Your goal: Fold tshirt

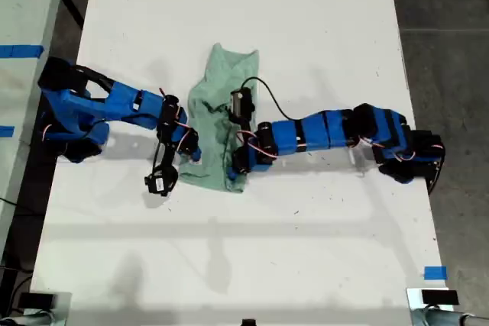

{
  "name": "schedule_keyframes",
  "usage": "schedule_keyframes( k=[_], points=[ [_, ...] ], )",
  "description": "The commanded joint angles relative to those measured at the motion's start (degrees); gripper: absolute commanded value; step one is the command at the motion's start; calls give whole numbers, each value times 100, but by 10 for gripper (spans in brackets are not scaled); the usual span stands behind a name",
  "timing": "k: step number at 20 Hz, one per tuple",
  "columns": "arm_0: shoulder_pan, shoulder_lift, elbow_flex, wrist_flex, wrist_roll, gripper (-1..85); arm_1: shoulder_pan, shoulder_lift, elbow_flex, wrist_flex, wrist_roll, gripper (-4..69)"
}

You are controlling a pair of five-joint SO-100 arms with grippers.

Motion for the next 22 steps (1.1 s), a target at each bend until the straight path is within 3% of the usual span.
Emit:
schedule_keyframes(
  k=[1, 6, 13, 17, 22],
  points=[
    [404, 0, -387, 141, -237, 1, -53, 193, -378, -9, 0, -12],
    [1063, 18, -1230, 141, -677, 1, -211, 650, -378, 211, -44, -12],
    [1617, 9, -2303, 229, -1160, 1, -650, 1740, -369, 1107, -220, -12],
    [1626, 255, -2496, 264, -1274, 1, -615, 2048, -352, 1239, -712, -12],
    [1248, 1389, -2294, 1002, -1345, 1, -70, 2435, -325, 1187, -1600, -13]
  ],
)
